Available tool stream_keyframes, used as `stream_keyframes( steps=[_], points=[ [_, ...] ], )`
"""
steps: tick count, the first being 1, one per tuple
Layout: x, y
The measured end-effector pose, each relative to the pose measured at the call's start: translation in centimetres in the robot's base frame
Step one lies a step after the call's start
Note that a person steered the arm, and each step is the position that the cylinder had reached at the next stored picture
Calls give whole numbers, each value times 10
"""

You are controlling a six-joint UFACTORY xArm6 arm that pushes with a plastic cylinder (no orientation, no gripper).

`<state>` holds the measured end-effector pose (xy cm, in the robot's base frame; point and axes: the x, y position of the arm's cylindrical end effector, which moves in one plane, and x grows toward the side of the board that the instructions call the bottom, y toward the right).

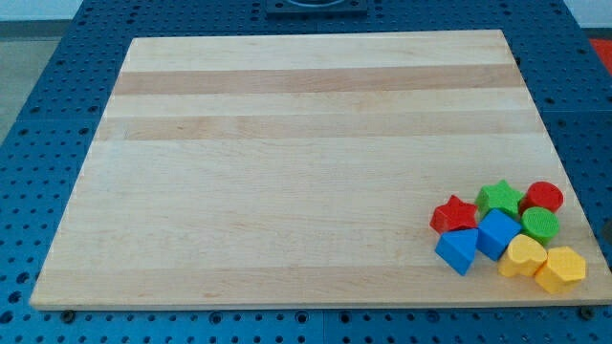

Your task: Move the green blocks into the red circle

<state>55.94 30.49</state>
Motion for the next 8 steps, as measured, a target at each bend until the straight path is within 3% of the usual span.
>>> stream_keyframes(
  steps=[2,3,4,5,6,7,8],
  points=[
    [-131,-159],
    [-137,-161],
    [-131,-103],
    [-87,-9],
    [-20,37],
    [25,37],
    [30,0]
  ],
)
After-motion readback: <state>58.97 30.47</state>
